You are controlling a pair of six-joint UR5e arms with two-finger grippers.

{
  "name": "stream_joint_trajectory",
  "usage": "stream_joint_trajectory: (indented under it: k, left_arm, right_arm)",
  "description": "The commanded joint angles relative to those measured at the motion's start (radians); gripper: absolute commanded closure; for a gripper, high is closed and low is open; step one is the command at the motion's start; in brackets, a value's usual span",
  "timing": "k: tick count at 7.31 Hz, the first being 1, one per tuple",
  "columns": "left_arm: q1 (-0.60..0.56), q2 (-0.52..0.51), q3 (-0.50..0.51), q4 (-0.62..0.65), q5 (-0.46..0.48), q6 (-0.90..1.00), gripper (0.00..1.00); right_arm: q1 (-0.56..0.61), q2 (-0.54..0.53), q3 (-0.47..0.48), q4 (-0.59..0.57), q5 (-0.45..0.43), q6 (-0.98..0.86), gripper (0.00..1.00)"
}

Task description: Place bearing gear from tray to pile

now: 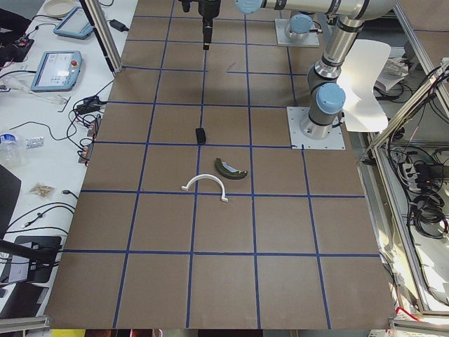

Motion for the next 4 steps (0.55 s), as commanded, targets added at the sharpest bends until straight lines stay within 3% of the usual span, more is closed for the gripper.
stream_joint_trajectory:
  k: [1,2,4]
  left_arm:
    - [0.0,0.0,0.0,0.001,0.0,0.0,0.0]
    - [0.0,0.0,0.002,0.001,-0.001,0.0,0.0]
    - [0.0,0.002,0.002,-0.001,0.0,0.0,0.0]
  right_arm:
    - [-0.194,0.041,-0.001,-0.011,0.0,-0.248,0.0]
    - [-0.27,0.067,-0.003,-0.018,0.005,-0.364,0.0]
    - [-0.386,0.165,-0.003,-0.171,-0.024,-0.451,0.0]
